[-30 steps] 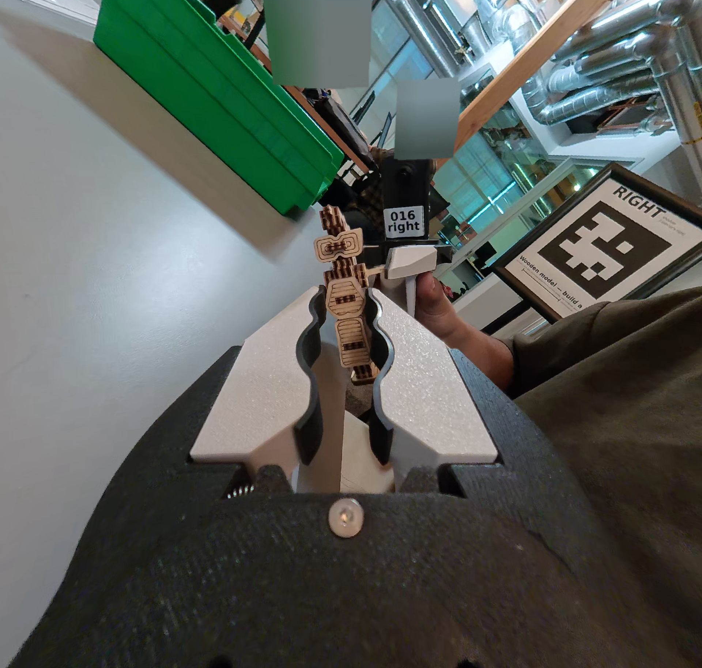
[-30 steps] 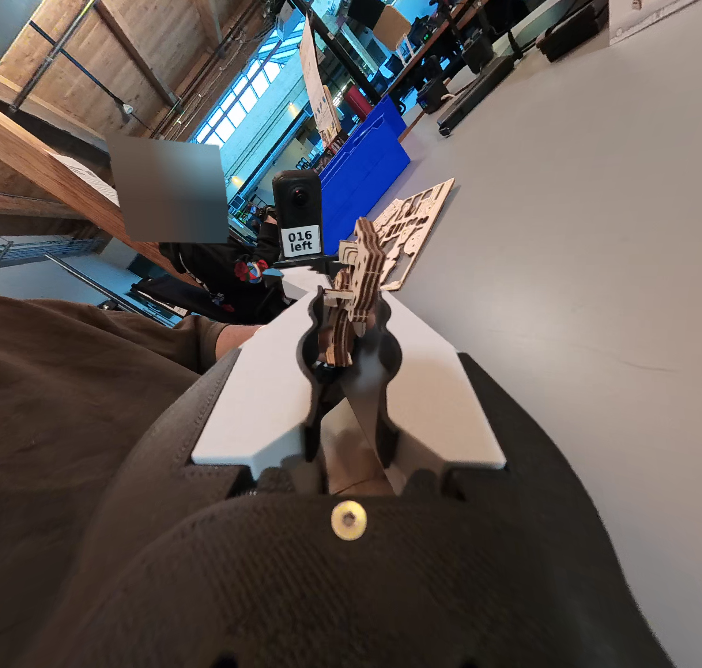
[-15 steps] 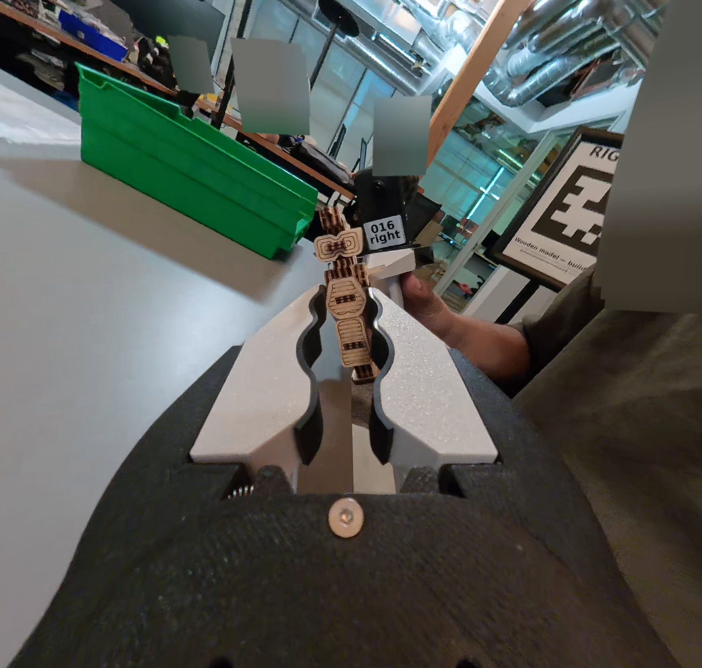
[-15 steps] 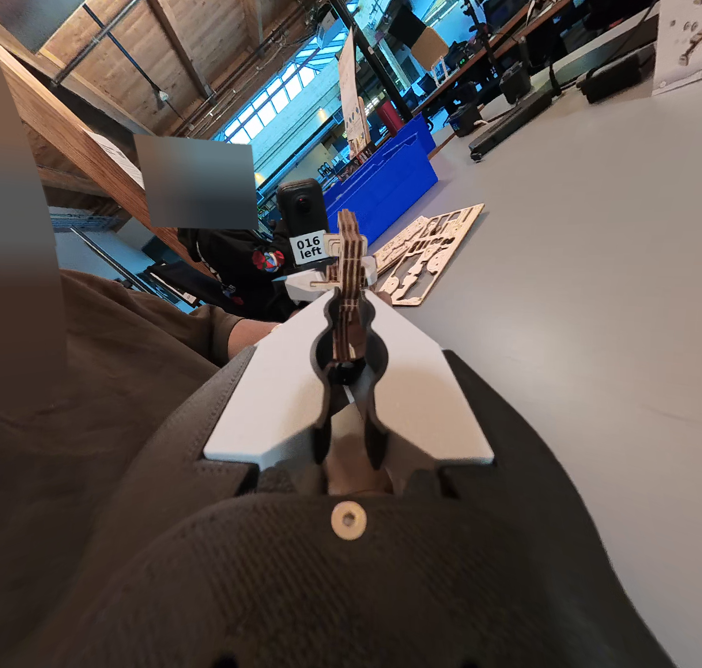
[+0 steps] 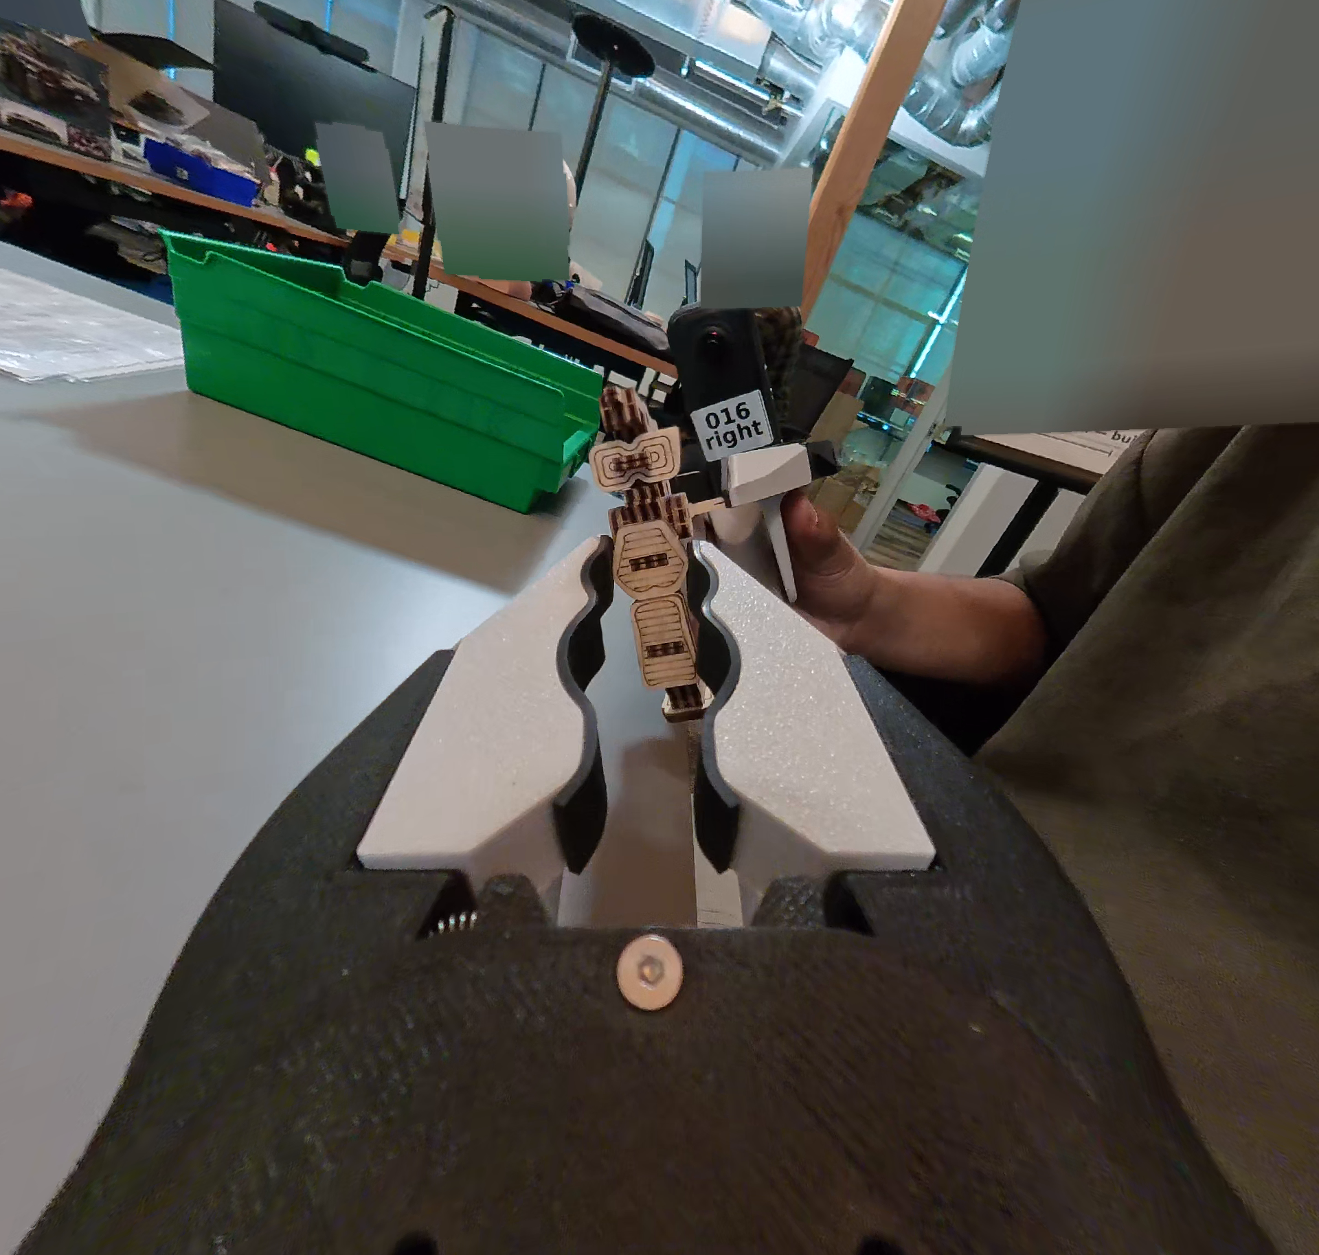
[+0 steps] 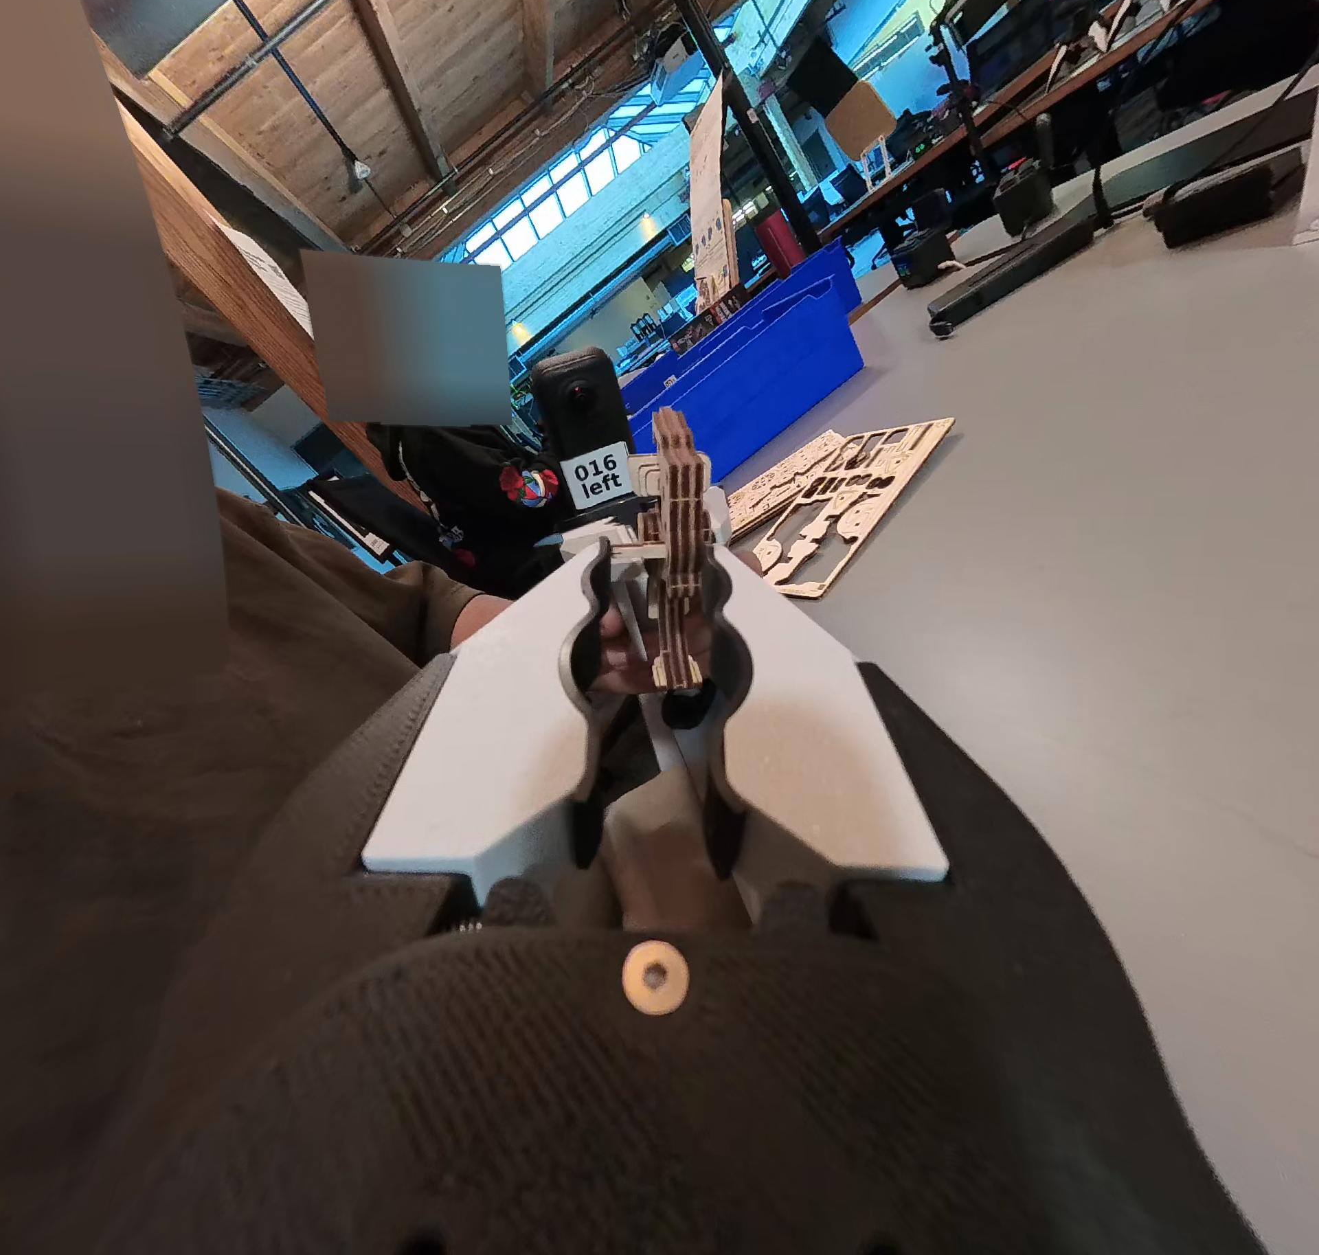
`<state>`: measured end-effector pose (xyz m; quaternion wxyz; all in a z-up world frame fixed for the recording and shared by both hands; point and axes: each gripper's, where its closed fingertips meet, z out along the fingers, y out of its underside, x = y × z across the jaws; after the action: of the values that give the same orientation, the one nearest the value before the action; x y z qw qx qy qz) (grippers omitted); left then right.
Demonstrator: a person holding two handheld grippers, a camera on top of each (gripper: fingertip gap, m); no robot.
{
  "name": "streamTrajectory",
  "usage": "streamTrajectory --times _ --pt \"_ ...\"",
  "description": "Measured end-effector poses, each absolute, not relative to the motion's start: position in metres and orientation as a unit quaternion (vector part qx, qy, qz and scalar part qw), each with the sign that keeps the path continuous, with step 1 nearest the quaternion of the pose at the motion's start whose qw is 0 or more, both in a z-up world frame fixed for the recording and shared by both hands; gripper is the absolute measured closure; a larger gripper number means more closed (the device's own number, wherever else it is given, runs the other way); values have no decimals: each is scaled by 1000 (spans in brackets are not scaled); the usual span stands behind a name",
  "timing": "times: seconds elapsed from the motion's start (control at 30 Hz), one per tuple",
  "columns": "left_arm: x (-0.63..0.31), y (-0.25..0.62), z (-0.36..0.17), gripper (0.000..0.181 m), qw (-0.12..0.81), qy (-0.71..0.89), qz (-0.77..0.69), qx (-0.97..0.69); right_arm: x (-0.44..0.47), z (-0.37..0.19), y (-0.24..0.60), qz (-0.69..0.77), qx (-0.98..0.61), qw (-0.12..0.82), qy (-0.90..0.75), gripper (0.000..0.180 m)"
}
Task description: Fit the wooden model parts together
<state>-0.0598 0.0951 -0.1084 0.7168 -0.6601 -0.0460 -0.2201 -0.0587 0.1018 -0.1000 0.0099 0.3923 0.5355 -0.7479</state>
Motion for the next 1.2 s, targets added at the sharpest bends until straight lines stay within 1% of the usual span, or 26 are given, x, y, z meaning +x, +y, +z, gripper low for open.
streamTrajectory --times 0.2,0.23,0.33,0.43,0.6,0.67,1.0,1.07,1.2 --pt "-60 95 -108 164 717 -47 -220 -660 -59 -100 101 -744 392 0 541 156" --pt "-59 95 -108 164 717 -44 -224 -659 -59 -101 102 -740 394 -3 544 162" --pt "-58 96 -108 164 717 -42 -220 -661 -59 -100 102 -739 389 -18 550 162" --pt "-59 95 -108 164 719 -43 -215 -660 -59 -101 102 -732 386 -36 560 161" --pt "-59 95 -107 164 720 -42 -218 -657 -58 -103 97 -730 380 -34 567 151" --pt "-56 94 -107 164 720 -35 -218 -658 -58 -101 98 -732 378 -35 566 161" --pt "-51 93 -104 163 728 -15 -213 -651 -54 -96 97 -731 359 -55 578 161" --pt "-43 89 -96 163 741 11 -224 -633 -48 -87 93 -732 325 -90 592 162" --pt "-25 81 -90 163 746 84 -194 -632 -28 -72 79 -676 201 -265 658 161"
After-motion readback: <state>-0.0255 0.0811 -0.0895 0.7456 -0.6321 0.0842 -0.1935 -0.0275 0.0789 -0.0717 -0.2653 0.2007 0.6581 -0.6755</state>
